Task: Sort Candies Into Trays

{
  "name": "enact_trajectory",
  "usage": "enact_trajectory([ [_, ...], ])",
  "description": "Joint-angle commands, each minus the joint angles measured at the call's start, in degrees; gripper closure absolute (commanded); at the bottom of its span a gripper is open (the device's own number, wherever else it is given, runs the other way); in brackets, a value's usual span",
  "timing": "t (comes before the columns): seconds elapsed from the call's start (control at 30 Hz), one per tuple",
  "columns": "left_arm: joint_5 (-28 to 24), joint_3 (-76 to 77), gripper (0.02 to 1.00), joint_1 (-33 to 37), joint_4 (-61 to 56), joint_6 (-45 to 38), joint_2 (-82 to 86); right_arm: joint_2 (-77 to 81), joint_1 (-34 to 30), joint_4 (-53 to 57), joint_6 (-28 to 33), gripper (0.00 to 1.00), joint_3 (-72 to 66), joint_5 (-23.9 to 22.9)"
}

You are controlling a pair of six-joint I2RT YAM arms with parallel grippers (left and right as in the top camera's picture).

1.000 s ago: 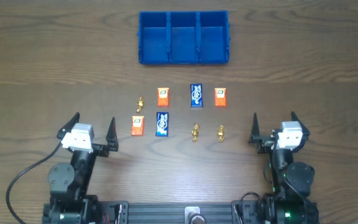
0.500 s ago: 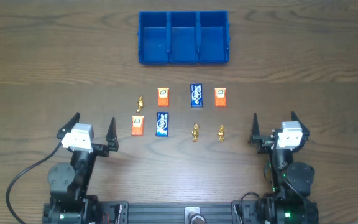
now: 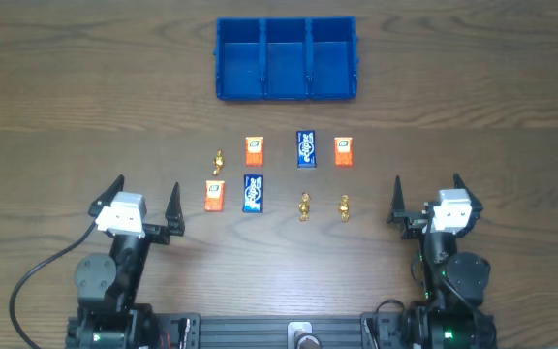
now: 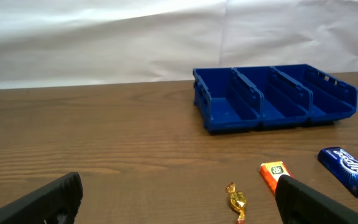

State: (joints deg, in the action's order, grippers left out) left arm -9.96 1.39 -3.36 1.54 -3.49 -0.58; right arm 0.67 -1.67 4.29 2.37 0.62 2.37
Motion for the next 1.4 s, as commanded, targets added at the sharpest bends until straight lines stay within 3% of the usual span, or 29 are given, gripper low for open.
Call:
enact_trajectory([
  [0.03, -0.4, -1.1, 0.023, 0.2, 2.0, -0.8, 0.3, -0.5, 0.4, 0.3, 0.7, 0.003, -0.2, 0.3],
  [0.13, -3.2, -1.0, 0.020, -0.5, 1.1, 1.7, 0.3, -0.5, 0.4, 0.3, 0.7, 0.003, -0.2, 0.3],
  [0.3, -3.1, 7.0, 0.018, -2.5, 4.3, 4.7, -5.3, -0.5, 0.4, 0.3, 0.7, 0.003, -0.2, 0.3],
  [0.73, -3.1, 40.6, 0.018, -11.7, 32.9, 15.6, -49.1, -0.5, 0.4, 0.3, 0.7, 0.003, -0.2, 0.3],
  [1.07, 0.4, 42.8, 0.018, -17.4, 30.6, 19.8, -75.2, -0.5, 0.4, 0.3, 0.7, 0.003, -0.2, 0.3],
  [1.4, 5.1, 44.6, 0.077, -17.7, 28.0, 17.6, -86.0, -0.5, 0.4, 0.3, 0.7, 0.003, -0.2, 0.3],
])
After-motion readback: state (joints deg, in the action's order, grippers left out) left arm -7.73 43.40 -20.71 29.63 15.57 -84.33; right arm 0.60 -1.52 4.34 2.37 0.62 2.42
